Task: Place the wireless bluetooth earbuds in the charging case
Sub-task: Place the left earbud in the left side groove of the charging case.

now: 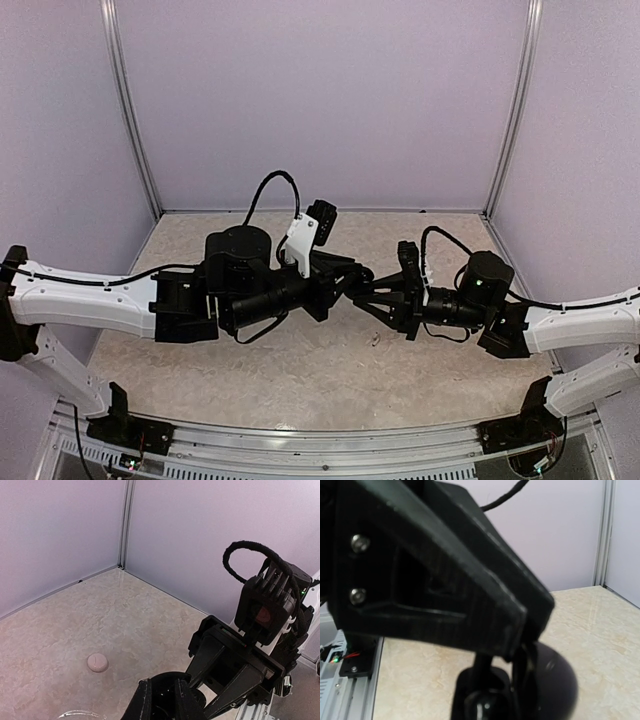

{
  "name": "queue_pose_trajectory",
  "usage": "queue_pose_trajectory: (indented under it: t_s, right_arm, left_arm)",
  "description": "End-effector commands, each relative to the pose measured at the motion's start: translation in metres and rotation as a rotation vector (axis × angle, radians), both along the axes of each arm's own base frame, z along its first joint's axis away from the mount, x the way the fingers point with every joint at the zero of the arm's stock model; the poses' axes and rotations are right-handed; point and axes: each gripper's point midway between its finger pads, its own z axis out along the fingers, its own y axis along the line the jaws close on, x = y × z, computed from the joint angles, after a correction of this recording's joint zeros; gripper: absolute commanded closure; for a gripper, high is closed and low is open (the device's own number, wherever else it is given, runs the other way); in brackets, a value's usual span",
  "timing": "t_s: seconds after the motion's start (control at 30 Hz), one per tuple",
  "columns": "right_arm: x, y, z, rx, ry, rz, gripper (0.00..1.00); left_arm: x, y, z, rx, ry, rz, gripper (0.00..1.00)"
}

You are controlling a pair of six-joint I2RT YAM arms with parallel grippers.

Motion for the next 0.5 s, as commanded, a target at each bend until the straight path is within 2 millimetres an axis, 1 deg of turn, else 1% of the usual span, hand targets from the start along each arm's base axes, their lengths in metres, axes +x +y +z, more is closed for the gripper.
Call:
queue_pose_trajectory:
  t_s: [0.0,0.17,0.47]
  right_arm:
    - [-0.011,0.001,0.027,0.072,-0.059,0.045,1.00]
    - [-0.012,0.001,0.029,0.081,-0.054,0.050,1.00]
    - [-0.022,0.001,0.029,0.095,-0.055,0.104,1.00]
  left_arm:
    - [-0.001,-0.002,-0.009,0.049,-0.010,0.002,0.85]
    - [-0.002,-0.003,-0.011,0.051,-0.007,0.002,0.85]
    - [-0.002,-0.005,-0.017,0.067,-0.013,0.006,0.85]
